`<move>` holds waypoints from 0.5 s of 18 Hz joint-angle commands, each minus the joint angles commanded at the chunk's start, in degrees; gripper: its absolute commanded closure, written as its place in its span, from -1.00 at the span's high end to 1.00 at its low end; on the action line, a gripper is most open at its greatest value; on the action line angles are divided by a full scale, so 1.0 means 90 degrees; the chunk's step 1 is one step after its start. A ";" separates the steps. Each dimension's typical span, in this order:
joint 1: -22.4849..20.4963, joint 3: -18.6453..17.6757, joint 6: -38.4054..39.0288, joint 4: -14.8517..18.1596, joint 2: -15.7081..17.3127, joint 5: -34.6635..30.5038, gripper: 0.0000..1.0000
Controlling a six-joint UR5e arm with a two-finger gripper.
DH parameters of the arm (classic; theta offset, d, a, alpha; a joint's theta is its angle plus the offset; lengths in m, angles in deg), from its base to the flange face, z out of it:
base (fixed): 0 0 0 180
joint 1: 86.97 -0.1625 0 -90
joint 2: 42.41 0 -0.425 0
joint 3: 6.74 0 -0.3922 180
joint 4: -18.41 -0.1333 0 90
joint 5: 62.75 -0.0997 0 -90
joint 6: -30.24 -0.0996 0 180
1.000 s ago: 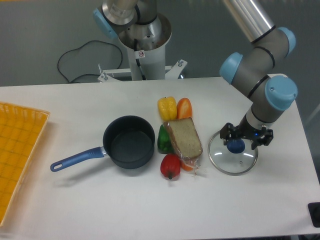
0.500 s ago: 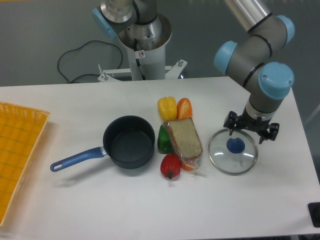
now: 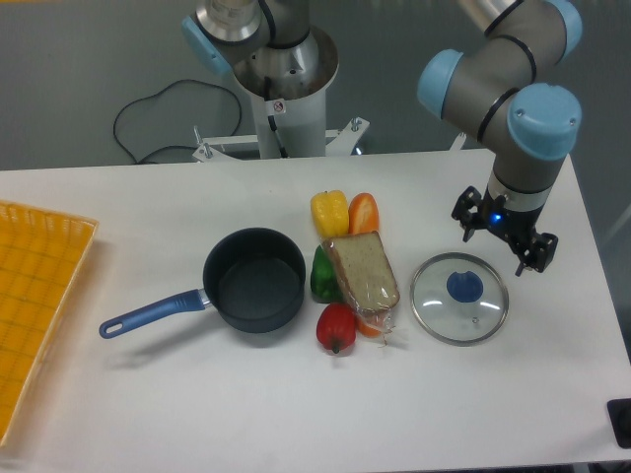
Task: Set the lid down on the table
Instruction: 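Open the gripper, release the lid knob and raise the gripper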
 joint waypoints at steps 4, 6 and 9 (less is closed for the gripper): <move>0.0156 0.0000 0.0000 0.0527 0.0420 0.0029 1.00; 0.0195 0.0000 0.0000 0.0684 0.0547 0.0078 1.00; 0.0166 0.0000 0.0010 0.0684 0.0548 0.0088 1.00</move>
